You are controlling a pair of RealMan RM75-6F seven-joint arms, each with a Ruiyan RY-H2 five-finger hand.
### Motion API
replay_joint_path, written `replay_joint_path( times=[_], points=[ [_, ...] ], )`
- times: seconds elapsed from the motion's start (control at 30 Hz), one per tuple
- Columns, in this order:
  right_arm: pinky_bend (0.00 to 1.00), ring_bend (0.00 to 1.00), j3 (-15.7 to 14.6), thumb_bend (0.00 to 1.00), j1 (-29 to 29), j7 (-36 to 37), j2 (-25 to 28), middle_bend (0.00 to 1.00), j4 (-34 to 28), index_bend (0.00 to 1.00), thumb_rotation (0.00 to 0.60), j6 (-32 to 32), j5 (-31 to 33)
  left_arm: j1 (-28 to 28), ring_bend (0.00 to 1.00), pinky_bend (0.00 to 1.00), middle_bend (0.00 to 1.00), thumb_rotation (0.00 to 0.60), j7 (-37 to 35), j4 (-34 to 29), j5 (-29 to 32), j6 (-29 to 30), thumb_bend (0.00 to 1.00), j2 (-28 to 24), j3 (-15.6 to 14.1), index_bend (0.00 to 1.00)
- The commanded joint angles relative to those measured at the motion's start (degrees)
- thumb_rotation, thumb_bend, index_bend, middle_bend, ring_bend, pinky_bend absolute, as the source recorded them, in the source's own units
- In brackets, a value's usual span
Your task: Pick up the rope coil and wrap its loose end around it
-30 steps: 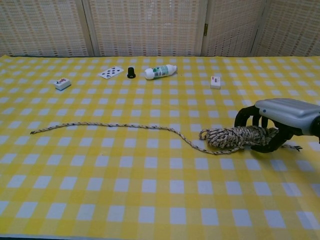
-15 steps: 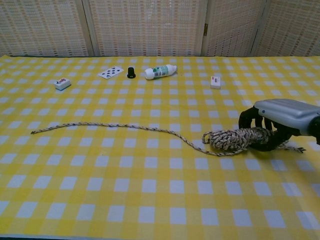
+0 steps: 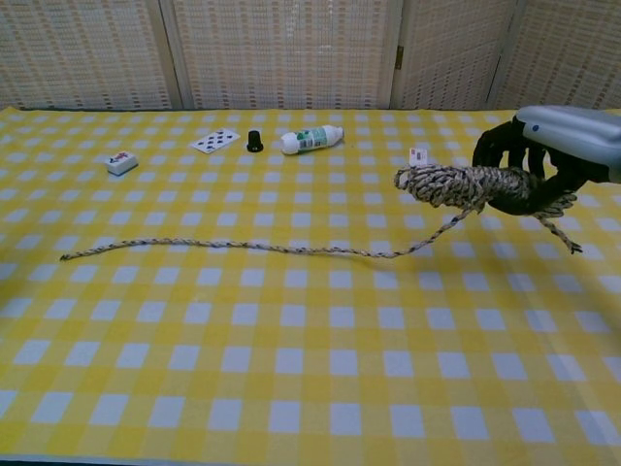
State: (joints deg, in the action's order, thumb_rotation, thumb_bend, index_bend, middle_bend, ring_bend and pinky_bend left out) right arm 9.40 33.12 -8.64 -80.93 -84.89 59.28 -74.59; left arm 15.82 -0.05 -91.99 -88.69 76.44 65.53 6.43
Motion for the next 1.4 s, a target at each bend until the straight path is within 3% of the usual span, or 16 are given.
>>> replay_joint_path(
  times=[0.03, 0.3, 0.7, 1.17, 1.4],
  points=[
    [0.55, 0.54, 0.9, 0.59, 0.6, -1.3, 0.8, 0.52, -1.0, 0.63, 0.6, 0.1, 0.9, 4.2, 0.08, 0.0, 0.09, 0.6, -0.9, 0.8, 1.8, -4.6, 0.36, 1.7, 2.2, 0.33],
    [0.55, 0.54, 1.7, 0.61, 1.0, -2.1, 1.5, 0.52, -2.1, 0.64, 0.6, 0.1, 2.8, 11.8, 0.1, 0.0, 0.12, 0.6, 1.4, 6.7, 10.8, -16.1, 0.36, 8.3, 4.9, 0.41],
    [0.55, 0.54, 1.2, 0.64, 0.6, -1.3, 1.5, 0.52, -1.6, 0.64, 0.6, 0.9, 2.7, 15.6, 0.08, 0.0, 0.13, 0.6, 5.9, 16.4, 22.8, -23.1, 0.36, 17.9, 5.4, 0.48],
    [0.55, 0.54, 0.5, 0.64, 0.8, -0.3, 0.6, 0.53, -0.4, 0.64, 0.6, 0.2, 2.4, 17.3, 0.08, 0.0, 0.13, 0.6, 7.5, 21.2, 27.4, -26.2, 0.37, 21.9, 4.6, 0.5],
    [0.55, 0.54, 0.4, 0.64, 0.9, 0.2, 0.5, 0.53, 0.0, 0.64, 0.6, 0.0, 2.3, 17.5, 0.08, 0.0, 0.13, 0.6, 5.7, 22.3, 26.2, -26.7, 0.38, 22.5, 3.9, 0.51]
  ],
)
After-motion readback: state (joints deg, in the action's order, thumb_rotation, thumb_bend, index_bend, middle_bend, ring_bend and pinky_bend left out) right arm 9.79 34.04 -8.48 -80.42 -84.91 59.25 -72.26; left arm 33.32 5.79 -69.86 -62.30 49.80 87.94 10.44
